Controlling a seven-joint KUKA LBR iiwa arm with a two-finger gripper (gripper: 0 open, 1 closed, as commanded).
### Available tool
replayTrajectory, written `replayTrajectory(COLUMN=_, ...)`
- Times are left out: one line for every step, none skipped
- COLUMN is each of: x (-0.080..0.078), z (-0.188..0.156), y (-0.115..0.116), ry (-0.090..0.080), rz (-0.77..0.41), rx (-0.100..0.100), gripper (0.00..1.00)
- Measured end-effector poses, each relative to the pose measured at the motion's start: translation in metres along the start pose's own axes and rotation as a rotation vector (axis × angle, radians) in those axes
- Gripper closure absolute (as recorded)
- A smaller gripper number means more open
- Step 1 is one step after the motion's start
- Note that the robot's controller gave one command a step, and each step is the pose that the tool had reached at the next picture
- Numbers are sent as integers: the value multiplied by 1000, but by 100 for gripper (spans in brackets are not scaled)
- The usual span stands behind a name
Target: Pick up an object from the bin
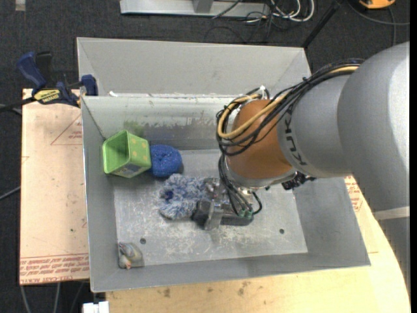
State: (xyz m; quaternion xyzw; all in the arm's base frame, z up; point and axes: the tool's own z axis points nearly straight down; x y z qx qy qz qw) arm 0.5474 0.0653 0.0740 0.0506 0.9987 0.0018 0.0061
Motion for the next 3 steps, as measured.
replayTrajectory(x=16, z=-100, y=-22, ry=12, rz=-14, rx=4, gripper=100)
replayTrajectory(x=16, z=-100, y=-22, ry=12, rz=-14, rx=4, gripper=100)
replayTrajectory(x=14, z=-156, y=-41, ry=11, rz=-19, rx=4, gripper=100)
